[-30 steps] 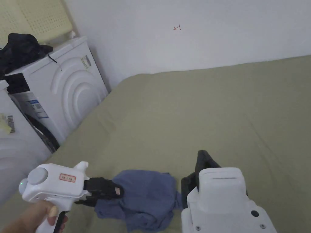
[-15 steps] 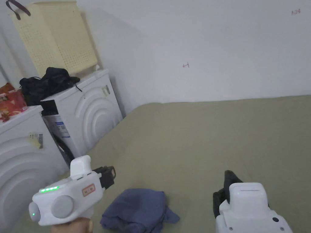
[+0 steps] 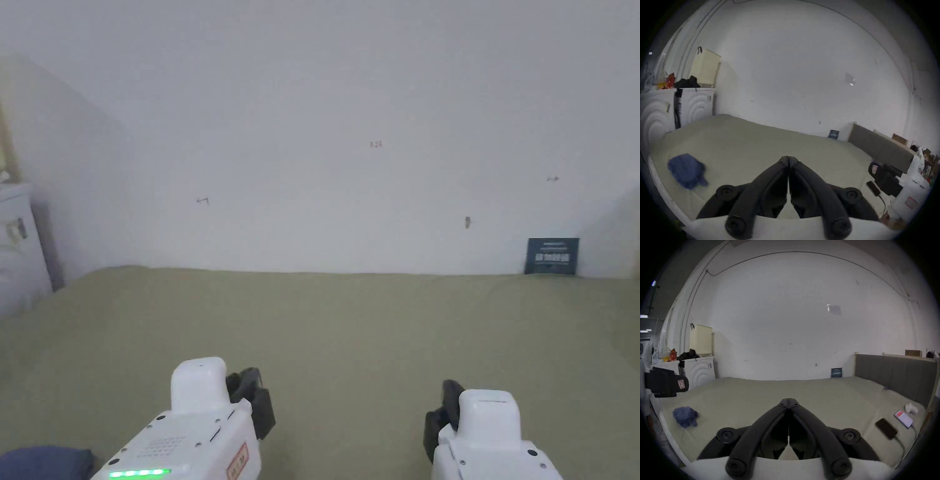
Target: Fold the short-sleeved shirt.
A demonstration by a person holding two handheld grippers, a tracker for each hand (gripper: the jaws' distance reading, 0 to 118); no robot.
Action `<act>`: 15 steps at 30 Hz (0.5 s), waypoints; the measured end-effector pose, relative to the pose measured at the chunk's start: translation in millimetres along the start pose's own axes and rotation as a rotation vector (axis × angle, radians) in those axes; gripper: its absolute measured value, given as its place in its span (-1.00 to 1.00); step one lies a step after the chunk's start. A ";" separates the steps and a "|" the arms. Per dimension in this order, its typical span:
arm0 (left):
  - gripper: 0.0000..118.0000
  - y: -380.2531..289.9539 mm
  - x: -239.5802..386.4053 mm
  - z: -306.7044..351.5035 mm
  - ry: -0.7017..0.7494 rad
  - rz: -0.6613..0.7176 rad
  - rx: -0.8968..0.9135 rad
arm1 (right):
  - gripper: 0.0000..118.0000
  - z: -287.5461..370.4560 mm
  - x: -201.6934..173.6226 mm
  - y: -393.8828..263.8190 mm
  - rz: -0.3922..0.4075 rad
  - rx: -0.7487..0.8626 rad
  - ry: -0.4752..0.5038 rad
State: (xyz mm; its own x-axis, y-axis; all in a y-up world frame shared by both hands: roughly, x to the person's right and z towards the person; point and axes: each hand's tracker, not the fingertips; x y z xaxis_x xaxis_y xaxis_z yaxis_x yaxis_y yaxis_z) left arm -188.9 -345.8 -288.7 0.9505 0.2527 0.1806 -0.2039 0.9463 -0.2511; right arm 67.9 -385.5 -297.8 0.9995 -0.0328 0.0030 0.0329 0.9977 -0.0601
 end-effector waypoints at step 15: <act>-0.93 -33.7 66.7 2.7 0.027 -0.242 0.021 | -1.00 41.9 81.7 3.7 0.067 -0.026 -0.140</act>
State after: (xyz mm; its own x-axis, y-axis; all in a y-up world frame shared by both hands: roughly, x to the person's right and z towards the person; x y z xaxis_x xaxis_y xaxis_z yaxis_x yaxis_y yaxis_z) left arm -119.2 -360.3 -265.6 0.9782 0.0125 0.2071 0.0263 0.9826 -0.1837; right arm 149.6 -382.0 -256.0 0.9896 0.0440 0.1372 -0.0318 0.9954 -0.0901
